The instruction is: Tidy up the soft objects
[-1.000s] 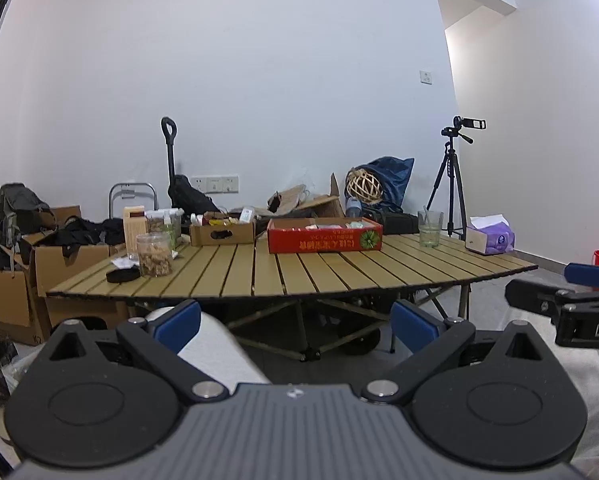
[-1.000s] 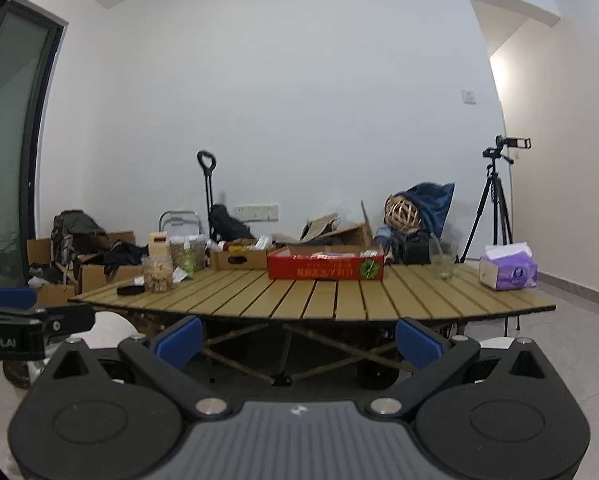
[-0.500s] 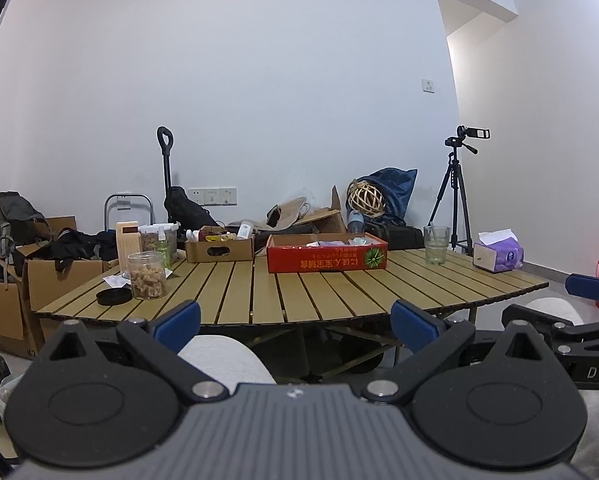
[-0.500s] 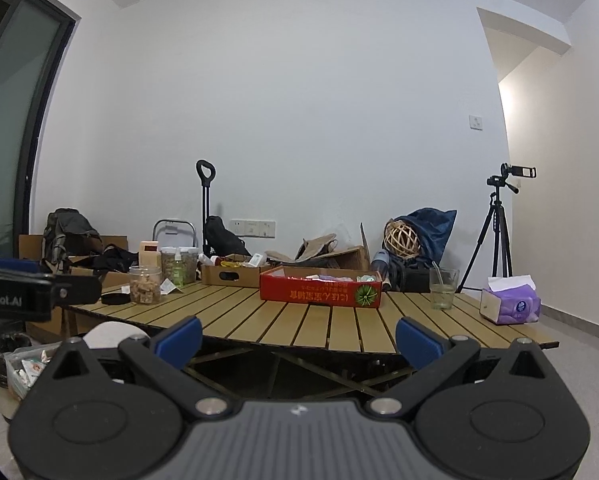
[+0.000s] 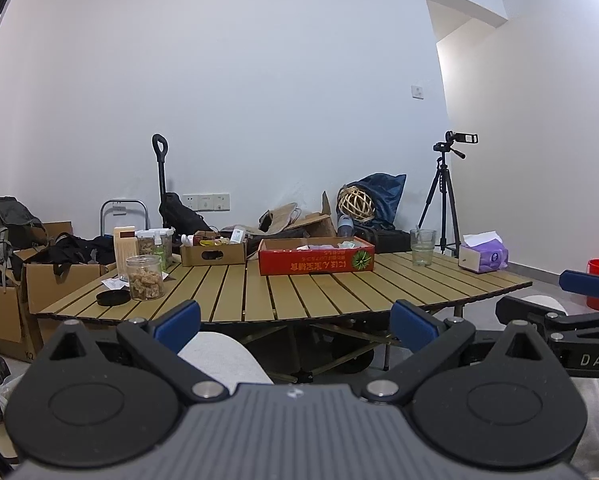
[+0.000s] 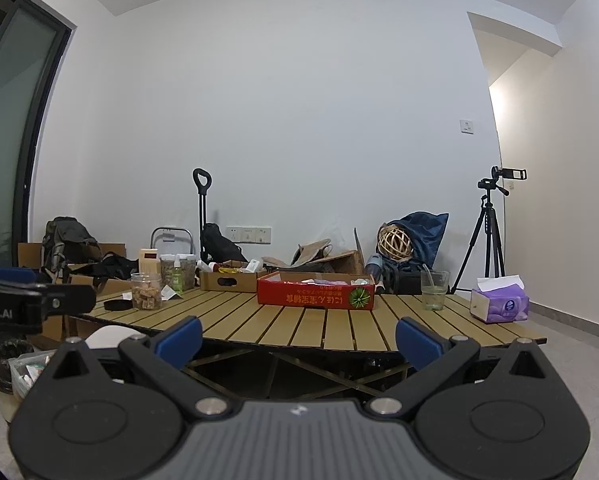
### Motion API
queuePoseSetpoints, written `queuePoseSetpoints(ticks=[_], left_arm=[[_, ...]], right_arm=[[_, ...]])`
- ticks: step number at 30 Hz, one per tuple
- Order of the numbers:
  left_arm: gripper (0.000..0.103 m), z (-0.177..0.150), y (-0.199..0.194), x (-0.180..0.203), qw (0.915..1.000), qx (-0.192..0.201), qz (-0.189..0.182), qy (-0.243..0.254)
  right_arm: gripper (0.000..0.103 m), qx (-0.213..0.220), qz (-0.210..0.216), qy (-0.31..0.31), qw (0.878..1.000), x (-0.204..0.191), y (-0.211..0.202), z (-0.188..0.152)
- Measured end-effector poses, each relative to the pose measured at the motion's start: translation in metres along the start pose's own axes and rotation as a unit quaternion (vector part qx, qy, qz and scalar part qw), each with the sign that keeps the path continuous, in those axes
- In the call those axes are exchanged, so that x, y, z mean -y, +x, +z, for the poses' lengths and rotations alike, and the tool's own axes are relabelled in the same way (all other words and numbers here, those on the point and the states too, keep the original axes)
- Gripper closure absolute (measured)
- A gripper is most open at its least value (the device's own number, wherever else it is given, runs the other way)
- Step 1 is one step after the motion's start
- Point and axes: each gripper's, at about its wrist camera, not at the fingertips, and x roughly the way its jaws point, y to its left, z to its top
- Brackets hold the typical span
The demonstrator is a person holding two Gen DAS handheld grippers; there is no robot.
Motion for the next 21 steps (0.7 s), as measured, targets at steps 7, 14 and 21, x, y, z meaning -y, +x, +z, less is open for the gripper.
queuePoseSetpoints(ticks=[7,14,21], left_arm=[[0.000,-0.009,-0.010,-0.001,1.0000,-0.003,-0.007,-0.004],[0.000,-0.010,-0.011,-0.003,1.0000,-0.005,-0.005,-0.007],[0.000,-0.011,-0.009,-0.004,0.9999,-0.009,-0.007,-0.007]], right_arm=[[0.000,-0.002,0.006,0.005,1.000,0.000,-0.013,-0.004],[0.000,-0.002,0.007,0.006,1.000,0.002,-0.016,-0.006],[0.000,-0.007,0.005,0.011,1.000,0.003,-0.015,-0.007]])
